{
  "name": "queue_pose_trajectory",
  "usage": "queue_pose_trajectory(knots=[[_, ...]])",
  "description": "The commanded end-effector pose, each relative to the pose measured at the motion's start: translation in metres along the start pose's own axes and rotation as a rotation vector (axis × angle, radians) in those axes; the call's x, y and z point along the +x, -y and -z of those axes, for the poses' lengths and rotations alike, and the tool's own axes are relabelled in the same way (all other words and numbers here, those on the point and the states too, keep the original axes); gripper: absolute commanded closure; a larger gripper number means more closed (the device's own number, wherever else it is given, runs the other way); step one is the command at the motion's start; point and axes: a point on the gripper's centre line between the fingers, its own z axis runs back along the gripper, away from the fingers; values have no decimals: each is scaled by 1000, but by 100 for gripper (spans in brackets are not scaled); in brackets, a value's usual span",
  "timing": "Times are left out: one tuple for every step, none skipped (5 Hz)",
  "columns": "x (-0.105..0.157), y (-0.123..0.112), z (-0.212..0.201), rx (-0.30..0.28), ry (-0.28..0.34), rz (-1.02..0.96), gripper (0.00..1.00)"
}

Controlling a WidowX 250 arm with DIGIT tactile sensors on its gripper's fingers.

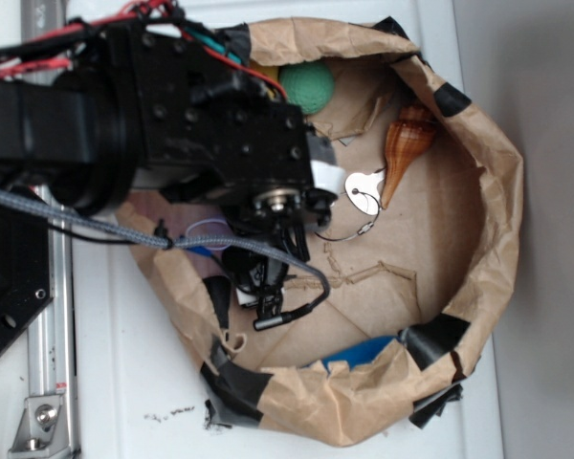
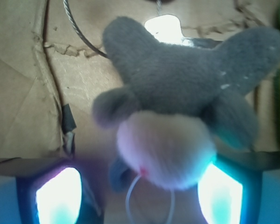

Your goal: Grab the gray animal.

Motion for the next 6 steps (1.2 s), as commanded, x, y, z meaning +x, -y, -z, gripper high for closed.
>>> queue_pose_trajectory(knots=[[31, 2, -13, 57, 139, 39, 2], [43, -11, -23, 76, 181, 19, 100], [43, -17, -17, 104, 169, 16, 100], [36, -15, -37, 124, 183, 61, 100], [31, -7, -86, 97, 139, 72, 100], [16, 0, -136, 69, 165, 58, 100]])
